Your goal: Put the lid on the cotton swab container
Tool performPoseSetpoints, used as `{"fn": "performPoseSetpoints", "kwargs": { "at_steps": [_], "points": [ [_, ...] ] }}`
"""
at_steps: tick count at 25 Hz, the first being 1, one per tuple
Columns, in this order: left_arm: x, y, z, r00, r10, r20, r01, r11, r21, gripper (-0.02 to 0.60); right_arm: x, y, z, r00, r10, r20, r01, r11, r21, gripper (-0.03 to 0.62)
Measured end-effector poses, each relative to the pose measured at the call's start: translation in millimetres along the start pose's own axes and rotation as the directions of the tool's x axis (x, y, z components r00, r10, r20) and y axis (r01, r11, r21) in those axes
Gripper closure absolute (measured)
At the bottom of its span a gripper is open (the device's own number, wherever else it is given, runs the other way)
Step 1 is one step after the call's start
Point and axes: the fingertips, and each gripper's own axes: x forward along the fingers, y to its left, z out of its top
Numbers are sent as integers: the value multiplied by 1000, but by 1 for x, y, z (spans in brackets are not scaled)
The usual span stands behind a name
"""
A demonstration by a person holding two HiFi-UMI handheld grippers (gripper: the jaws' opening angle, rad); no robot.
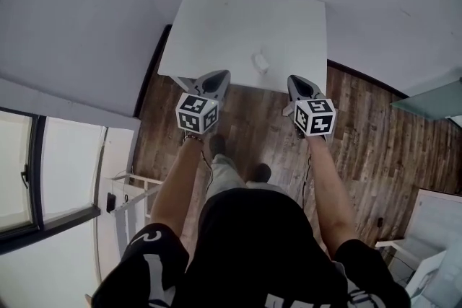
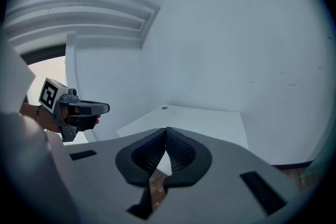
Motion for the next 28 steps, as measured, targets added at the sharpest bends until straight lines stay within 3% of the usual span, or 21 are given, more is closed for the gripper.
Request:
{"fn": "performPoseSetpoints", "kwargs": {
  "at_steps": [13,28],
  "points": [
    [58,76,25,982,-186,-33,187,982,24,557,74,3,28,991,-130,-24,132,989,68,580],
    [76,106,24,940,-333,-79,335,942,17,557,107,13,33,971,-237,-41,240,962,132,580]
  ]
}}
